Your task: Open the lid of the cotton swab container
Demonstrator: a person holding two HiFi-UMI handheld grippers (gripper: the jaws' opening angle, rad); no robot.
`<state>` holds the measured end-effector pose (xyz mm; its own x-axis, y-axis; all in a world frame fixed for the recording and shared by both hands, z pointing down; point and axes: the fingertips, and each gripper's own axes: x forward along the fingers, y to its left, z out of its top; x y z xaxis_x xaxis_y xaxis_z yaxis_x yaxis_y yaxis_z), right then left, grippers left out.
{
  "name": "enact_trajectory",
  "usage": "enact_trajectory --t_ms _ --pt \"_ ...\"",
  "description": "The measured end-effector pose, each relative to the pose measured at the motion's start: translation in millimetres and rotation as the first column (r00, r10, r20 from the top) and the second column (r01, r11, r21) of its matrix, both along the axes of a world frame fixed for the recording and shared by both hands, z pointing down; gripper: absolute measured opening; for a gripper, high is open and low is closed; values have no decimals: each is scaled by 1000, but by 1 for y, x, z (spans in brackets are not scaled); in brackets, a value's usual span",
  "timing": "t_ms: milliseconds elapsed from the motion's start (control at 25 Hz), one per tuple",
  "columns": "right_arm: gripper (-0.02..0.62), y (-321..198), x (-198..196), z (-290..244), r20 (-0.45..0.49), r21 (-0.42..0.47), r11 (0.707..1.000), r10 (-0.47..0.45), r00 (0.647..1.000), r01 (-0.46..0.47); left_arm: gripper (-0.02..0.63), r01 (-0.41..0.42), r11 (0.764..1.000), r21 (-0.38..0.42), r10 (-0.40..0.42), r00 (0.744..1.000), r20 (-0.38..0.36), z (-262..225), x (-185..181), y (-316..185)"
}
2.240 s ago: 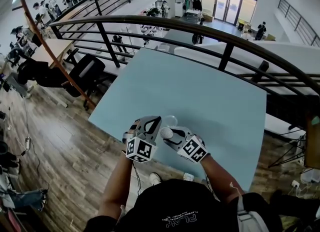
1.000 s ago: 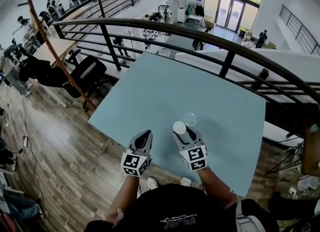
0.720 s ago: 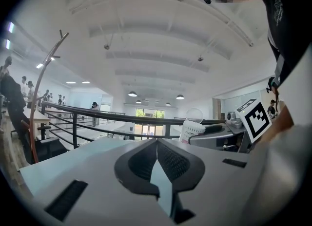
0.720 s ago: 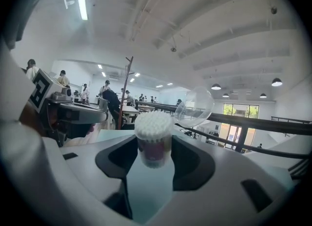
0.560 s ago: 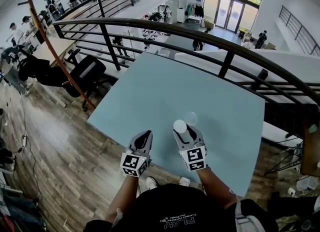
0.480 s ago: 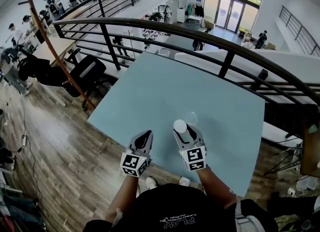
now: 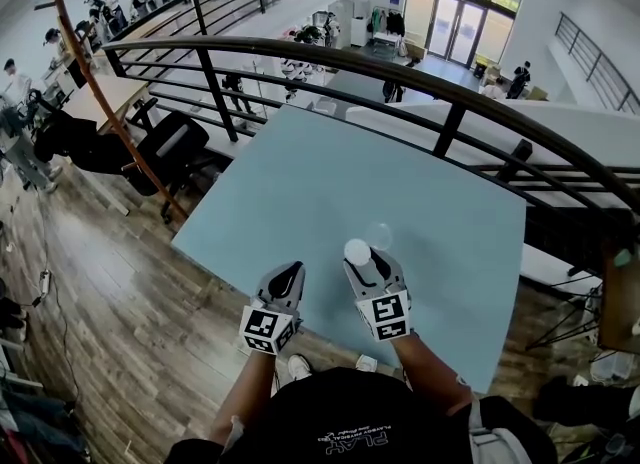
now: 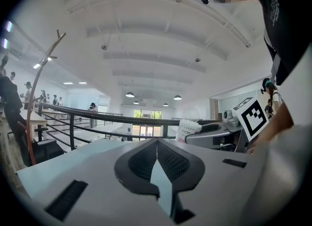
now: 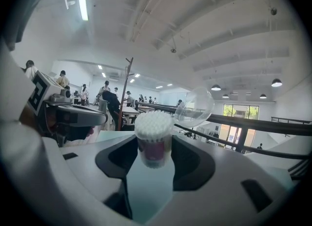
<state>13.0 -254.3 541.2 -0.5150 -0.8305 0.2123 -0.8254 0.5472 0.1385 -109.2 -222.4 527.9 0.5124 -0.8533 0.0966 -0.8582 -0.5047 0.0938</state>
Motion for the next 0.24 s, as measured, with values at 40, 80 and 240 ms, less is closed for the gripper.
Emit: enact_trajectory --t_ms 40,80,240 --pt "224 -1 1 1 -2 2 1000 -1 1000 1 15 1 1000 3 -1 1000 -1 -2 1 -1" --pt "224 -1 1 2 -3 4 1000 -5 1000 5 14 2 1000 6 -2 1000 -4 -4 1 -2" --pt "224 -1 0 3 -6 -7 1000 -16 1000 16 15 4 1000 13 -4 1000 -9 -8 2 -3"
